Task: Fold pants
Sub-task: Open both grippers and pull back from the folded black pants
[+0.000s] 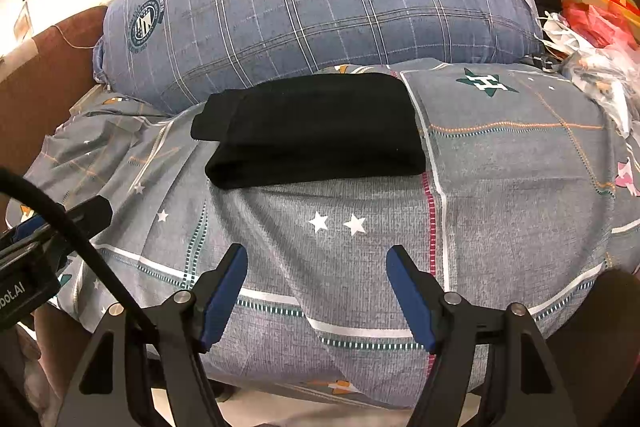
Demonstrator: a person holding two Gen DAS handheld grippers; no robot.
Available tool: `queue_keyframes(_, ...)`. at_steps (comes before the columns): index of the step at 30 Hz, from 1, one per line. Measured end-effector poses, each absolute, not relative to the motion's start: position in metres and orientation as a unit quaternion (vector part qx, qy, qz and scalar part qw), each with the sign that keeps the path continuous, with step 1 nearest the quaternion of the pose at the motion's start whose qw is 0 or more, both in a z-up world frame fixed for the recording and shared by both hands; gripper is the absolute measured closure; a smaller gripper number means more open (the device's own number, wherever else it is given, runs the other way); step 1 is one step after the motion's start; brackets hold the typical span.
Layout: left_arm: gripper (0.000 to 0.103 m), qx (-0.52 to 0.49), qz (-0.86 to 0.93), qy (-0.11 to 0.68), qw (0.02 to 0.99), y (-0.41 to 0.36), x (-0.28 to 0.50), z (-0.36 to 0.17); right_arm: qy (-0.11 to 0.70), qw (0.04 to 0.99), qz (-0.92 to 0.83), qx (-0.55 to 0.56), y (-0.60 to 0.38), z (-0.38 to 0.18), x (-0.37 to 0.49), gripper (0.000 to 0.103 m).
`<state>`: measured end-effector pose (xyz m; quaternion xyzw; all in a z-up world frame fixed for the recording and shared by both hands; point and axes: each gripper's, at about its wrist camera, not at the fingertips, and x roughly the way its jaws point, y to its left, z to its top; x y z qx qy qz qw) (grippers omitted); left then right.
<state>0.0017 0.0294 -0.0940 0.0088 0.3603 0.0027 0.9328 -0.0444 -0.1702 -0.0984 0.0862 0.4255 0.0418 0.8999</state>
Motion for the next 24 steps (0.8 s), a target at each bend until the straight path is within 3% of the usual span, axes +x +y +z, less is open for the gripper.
queue_keyframes(24,0.022,0.004,0.002,0.392,0.92,0.031,0.01,-0.108,0.443,0.892,0.042,0.085,-0.167,-0.108,-0.043,0.024)
